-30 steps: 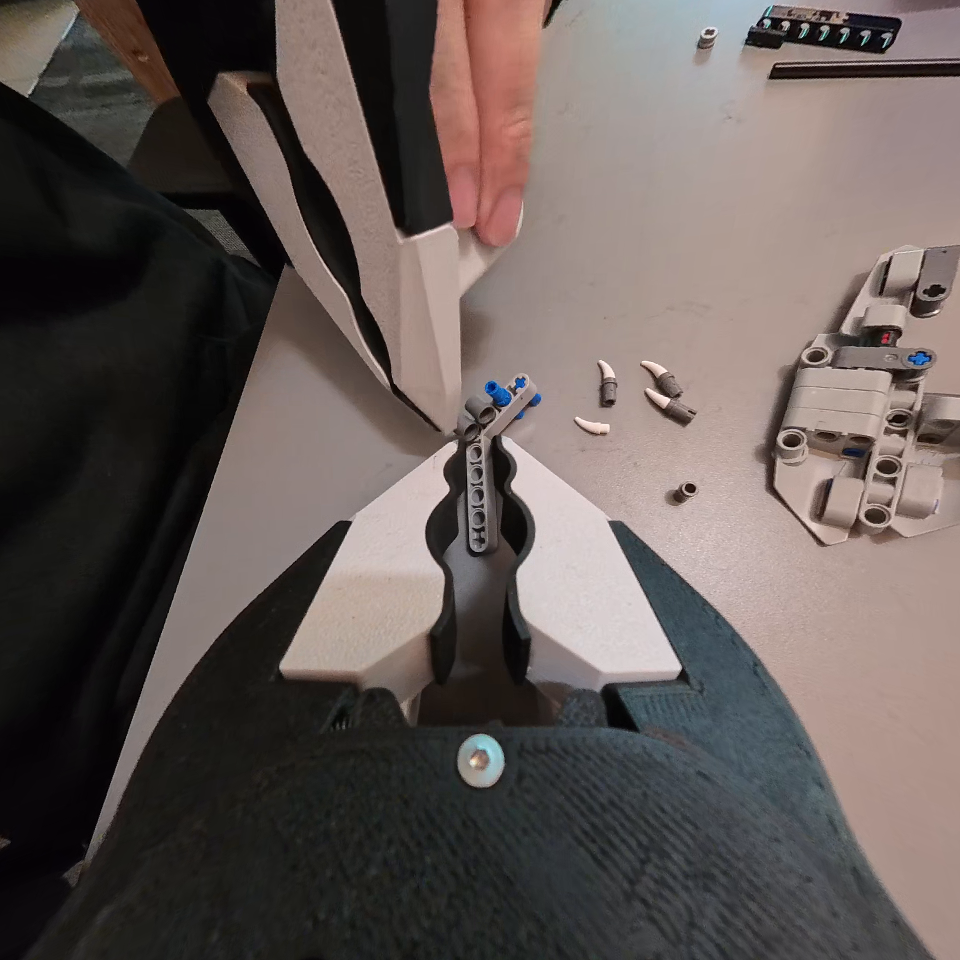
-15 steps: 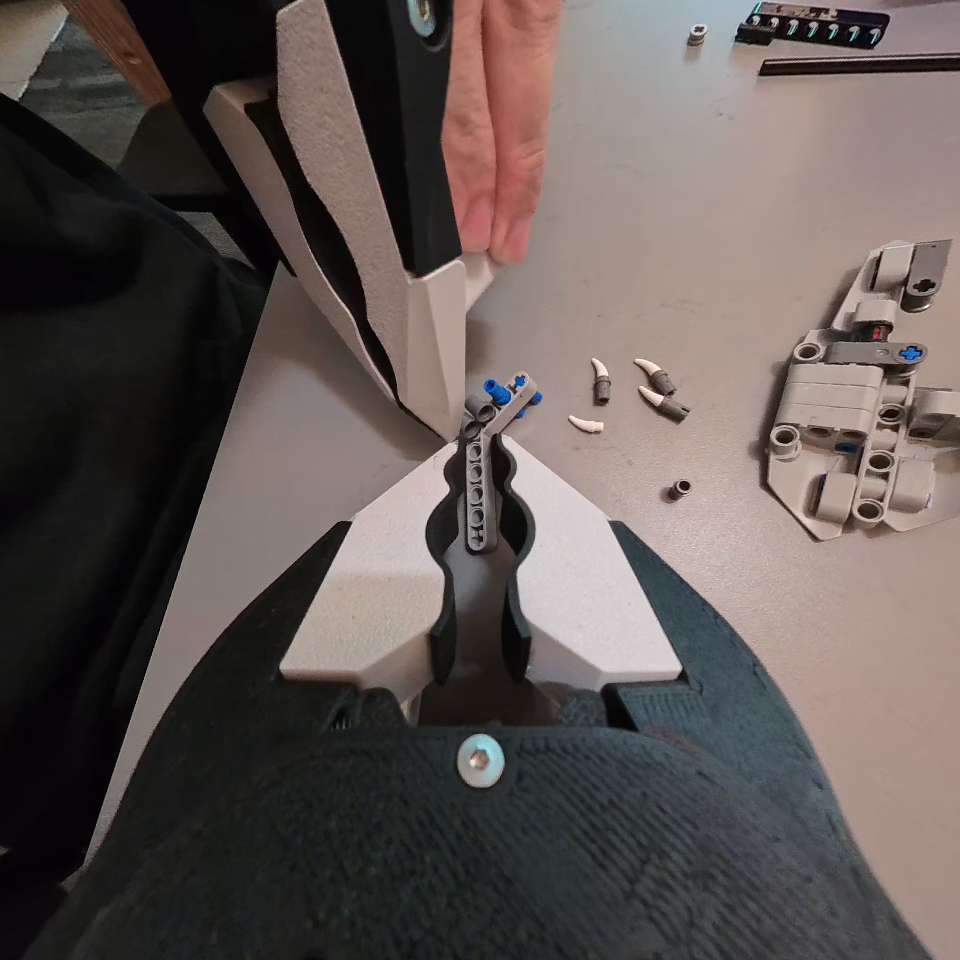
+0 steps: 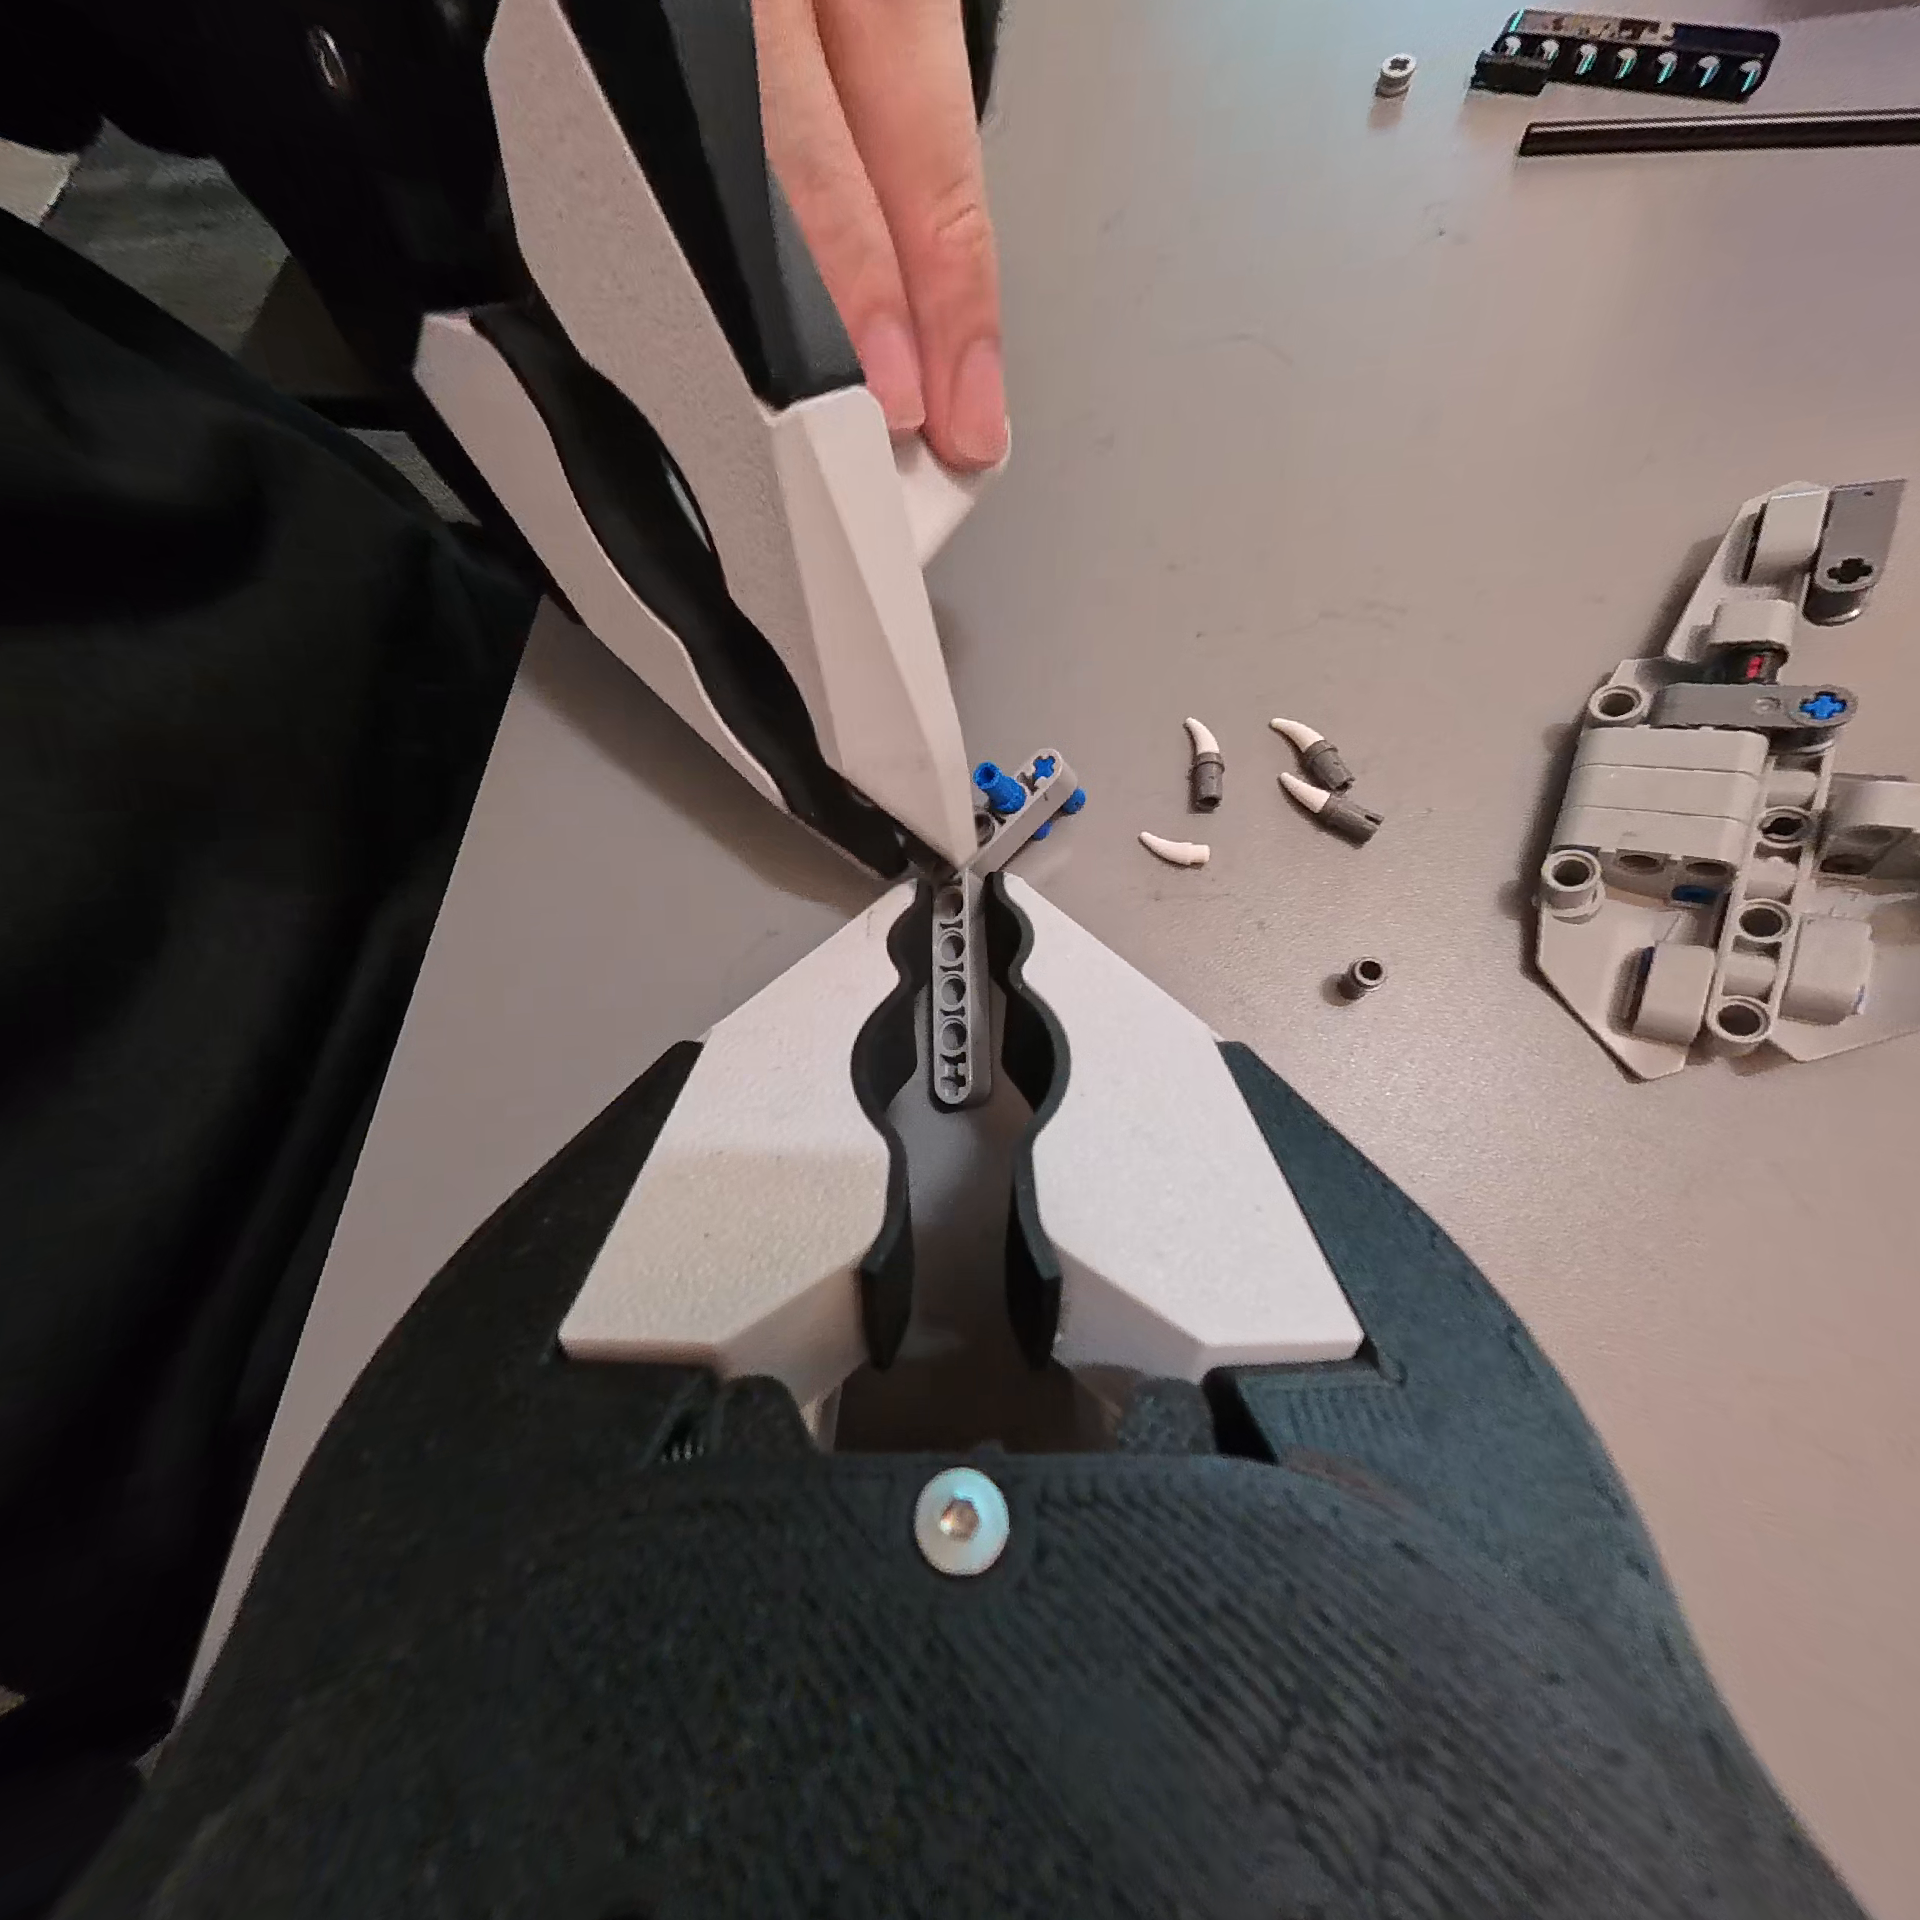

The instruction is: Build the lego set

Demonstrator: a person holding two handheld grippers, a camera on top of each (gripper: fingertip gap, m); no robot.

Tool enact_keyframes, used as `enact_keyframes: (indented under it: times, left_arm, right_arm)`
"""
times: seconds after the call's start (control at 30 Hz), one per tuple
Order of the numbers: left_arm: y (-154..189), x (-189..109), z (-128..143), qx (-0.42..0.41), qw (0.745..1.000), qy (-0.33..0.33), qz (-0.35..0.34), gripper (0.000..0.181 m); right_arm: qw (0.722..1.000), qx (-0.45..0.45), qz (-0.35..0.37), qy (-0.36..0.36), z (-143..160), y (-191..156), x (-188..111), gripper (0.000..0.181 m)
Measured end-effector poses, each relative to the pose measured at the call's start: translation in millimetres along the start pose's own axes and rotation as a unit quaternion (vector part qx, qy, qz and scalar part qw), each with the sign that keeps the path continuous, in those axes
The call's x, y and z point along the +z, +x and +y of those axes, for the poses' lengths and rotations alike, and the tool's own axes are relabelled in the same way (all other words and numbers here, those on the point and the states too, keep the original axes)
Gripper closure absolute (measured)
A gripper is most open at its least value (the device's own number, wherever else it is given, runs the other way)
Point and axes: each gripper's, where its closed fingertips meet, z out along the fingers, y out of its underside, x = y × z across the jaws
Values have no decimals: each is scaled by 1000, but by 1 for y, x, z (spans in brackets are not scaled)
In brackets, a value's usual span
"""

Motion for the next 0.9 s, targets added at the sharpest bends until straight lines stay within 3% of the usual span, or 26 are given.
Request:
enact_keyframes:
  times: [0.33,0.47,0.53,0.6,0.63,0.9]
  left_arm:
    - [4,1,0,91,993,33,70,175]
    - [5,0,-2,29,994,58,89,173]
    - [6,-5,-5,-36,991,78,99,159]
    - [0,-12,-10,-96,986,103,85,166]
    - [-1,-16,-12,-112,984,112,76,180]
    - [3,-8,-6,-71,995,54,41,181]
  right_arm:
    - [1000,6,-10,0,1,-3,0,172]
    - [1000,6,-10,0,0,-3,0,172]
    - [1000,4,-9,0,0,-3,0,172]
    - [1000,3,-8,0,1,-3,0,172]
    - [1000,3,-8,0,1,-3,0,172]
    - [1000,3,-8,0,1,-3,0,172]
